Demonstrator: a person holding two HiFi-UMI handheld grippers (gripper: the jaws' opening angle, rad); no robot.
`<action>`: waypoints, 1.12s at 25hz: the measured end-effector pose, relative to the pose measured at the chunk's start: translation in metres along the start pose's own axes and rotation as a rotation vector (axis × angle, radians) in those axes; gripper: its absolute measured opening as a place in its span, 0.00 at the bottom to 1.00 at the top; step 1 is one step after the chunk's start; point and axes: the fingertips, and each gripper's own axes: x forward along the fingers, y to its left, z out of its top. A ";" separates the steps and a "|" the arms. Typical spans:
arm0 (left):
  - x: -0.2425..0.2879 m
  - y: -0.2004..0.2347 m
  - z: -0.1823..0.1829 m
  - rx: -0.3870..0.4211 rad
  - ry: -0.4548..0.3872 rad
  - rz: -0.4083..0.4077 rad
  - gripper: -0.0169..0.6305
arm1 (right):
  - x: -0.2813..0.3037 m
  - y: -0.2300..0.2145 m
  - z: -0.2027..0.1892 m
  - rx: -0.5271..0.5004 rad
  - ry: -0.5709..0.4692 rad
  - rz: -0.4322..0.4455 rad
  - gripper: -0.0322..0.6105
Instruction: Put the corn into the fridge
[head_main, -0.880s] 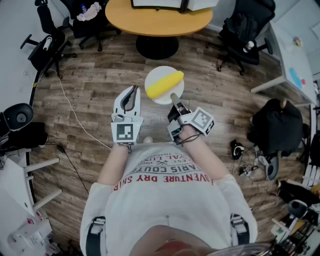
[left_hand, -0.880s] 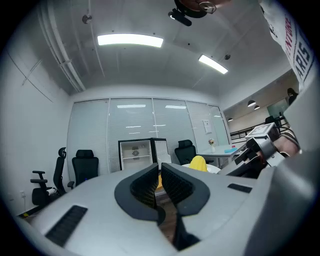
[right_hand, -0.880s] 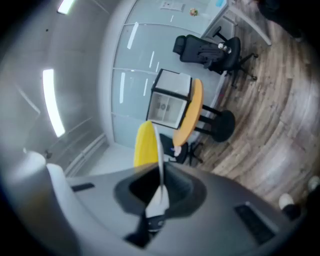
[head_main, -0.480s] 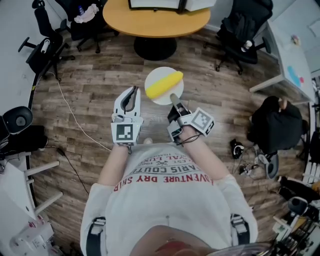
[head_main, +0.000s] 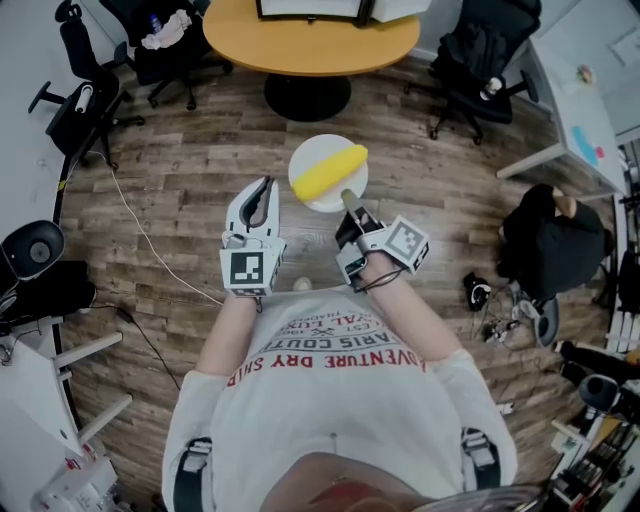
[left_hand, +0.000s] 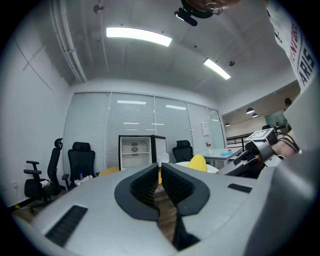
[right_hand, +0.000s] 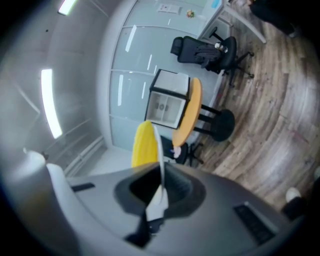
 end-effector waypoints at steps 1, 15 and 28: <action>0.000 0.005 0.000 0.001 -0.001 -0.004 0.09 | 0.003 0.001 -0.002 -0.005 -0.002 -0.002 0.10; 0.041 0.047 -0.018 -0.049 0.048 0.017 0.09 | 0.064 -0.001 0.008 0.018 0.009 0.002 0.10; 0.187 0.090 -0.018 -0.042 0.048 0.113 0.07 | 0.187 -0.002 0.126 0.039 0.089 0.043 0.10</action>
